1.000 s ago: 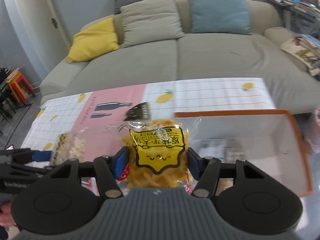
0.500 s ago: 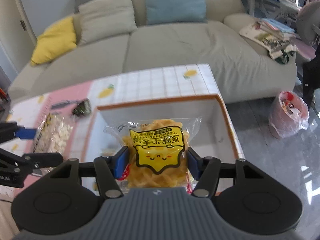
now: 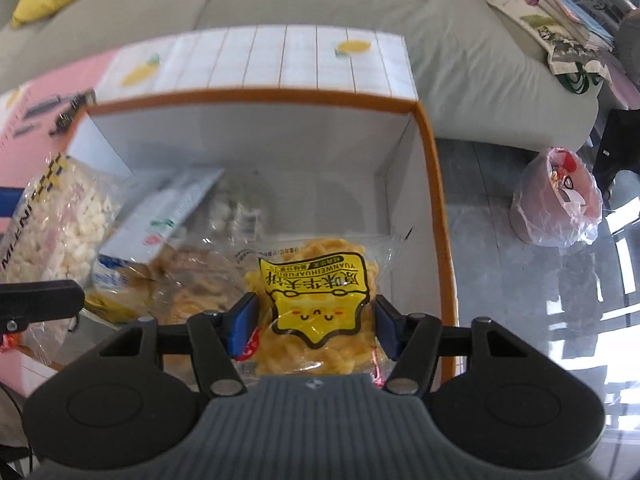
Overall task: Organize snacks
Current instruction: 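Open both tools to drop the bags into the box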
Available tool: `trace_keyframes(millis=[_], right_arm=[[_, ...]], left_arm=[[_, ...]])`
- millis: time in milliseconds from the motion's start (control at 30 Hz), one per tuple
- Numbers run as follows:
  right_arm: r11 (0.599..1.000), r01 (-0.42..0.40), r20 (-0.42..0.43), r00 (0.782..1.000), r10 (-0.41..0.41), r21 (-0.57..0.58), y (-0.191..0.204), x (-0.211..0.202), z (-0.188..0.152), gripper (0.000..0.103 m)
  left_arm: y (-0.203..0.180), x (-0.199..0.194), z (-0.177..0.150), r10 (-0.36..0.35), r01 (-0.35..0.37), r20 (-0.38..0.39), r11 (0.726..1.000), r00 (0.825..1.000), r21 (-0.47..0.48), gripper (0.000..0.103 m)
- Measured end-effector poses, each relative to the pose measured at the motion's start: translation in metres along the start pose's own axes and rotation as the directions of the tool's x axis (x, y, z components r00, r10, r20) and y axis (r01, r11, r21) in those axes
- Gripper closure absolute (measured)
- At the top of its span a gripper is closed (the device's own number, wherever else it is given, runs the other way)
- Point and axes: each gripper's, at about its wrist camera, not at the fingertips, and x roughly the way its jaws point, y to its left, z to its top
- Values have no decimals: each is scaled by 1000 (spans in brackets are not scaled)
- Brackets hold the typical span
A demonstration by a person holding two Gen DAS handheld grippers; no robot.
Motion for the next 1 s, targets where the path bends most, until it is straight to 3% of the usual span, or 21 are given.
trace_keyframes(millis=[233, 433, 567, 733, 1000], right_arm=[[999, 32, -85, 996, -34, -28, 6, 25, 2, 42], [998, 52, -110, 992, -56, -38, 11, 37, 8, 41], [997, 71, -128, 989, -76, -42, 11, 45, 11, 39], [994, 93, -152, 983, -101, -58, 9, 50, 12, 37], [994, 93, -125, 987, -101, -62, 5, 44, 6, 34]], left_arm=[[0, 18, 6, 21, -21, -40, 1000, 999, 6, 10], [-3, 31, 16, 116, -112, -70, 991, 991, 70, 10], [-5, 42, 22, 199, -186, -92, 973, 976, 138, 10], [-7, 57, 31, 318, -290, -89, 926, 944, 241, 10], [-6, 80, 32, 393, -343, -118, 887, 912, 309, 10]])
